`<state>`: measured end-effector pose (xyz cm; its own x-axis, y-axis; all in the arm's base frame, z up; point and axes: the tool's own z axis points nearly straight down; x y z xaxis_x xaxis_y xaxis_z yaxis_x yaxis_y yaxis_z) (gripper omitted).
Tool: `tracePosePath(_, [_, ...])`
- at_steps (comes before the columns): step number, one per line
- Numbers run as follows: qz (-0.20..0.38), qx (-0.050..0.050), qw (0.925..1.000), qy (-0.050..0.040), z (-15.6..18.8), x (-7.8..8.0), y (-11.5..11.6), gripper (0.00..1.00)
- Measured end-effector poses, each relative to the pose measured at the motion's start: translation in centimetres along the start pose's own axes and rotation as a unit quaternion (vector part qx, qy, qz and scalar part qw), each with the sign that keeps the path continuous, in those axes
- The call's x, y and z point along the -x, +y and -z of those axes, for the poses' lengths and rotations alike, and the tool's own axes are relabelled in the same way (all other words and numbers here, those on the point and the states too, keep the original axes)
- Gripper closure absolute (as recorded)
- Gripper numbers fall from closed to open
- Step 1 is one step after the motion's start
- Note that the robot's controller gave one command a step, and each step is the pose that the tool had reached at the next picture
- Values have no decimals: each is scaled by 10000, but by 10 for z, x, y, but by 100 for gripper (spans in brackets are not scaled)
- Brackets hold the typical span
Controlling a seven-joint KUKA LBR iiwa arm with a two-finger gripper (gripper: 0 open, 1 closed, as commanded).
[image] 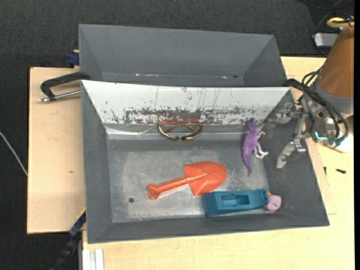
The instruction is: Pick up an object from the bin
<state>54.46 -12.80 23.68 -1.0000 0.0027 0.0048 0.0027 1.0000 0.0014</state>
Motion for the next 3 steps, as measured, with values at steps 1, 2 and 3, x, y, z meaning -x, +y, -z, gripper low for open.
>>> tracePosePath(1, [13, -8, 10000, -43, 5, 2, 1, 0])
tracePosePath(2, [436, -10, 9990, -52, -70, -18, 25, 0])
tracePosePath(3, [681, 0, 9977, -14, -75, -55, 48, 0])
